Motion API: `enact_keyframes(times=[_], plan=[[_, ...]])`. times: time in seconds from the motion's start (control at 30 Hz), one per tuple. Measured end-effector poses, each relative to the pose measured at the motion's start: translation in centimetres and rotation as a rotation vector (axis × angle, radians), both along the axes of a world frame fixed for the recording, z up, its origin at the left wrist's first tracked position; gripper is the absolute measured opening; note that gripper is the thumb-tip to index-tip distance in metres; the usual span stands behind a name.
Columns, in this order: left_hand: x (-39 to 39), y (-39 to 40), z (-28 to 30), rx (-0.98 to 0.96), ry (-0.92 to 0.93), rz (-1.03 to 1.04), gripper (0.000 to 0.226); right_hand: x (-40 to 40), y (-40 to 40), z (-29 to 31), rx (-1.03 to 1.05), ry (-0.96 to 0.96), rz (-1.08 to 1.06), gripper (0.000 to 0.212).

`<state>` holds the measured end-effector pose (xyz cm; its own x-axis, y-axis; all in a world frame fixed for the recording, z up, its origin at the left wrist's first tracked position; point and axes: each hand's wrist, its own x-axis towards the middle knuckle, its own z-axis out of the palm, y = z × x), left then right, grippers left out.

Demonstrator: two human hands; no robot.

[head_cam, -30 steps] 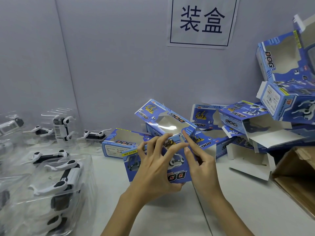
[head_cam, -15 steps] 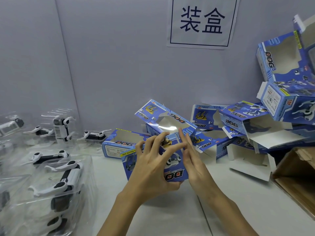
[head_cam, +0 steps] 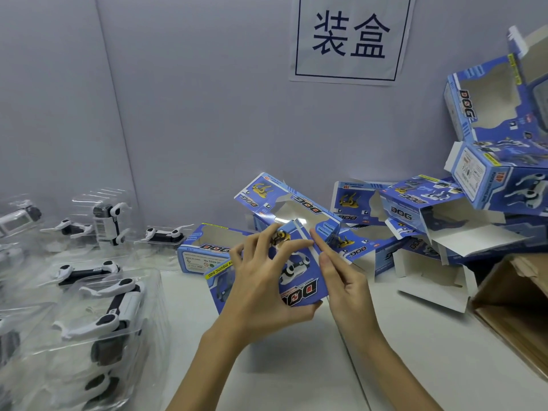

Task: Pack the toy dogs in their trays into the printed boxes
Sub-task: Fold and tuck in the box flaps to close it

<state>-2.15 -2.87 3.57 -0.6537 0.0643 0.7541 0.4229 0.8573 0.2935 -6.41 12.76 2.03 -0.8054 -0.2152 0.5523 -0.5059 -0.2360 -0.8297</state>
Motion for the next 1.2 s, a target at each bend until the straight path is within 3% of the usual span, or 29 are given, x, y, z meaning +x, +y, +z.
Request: enact_keyframes(times=[0.17, 0.33, 0.47, 0.57, 1.2], plan=[[-0.3, -0.3, -0.5, 0.042, 0.037, 0.002, 0.080, 0.3, -0.1, -0.6, 0.086, 0.021, 0.049, 0.050], [-0.2, -0.3, 0.0, 0.005, 0.014, 0.043, 0.080, -0.2, 0.7, -0.8, 0.220, 0.146, 0.032, 0.080], [0.2, -0.6, 0.4, 0.033, -0.001, 0.045, 0.078, -0.2, 0.4, -1.3, 0.139, 0.250, -0.120, 0.060], [0.4, -0.6, 0.7, 0.040, -0.011, 0.037, 0.082, 0.0, 0.3, -1.3, 0.064, 0.187, -0.068, 0.049], [0.7, 0.3, 1.4, -0.026, -0.119, 0.078, 0.086, 0.9, 0.2, -0.3, -0.008, 0.045, 0.072, 0.048]])
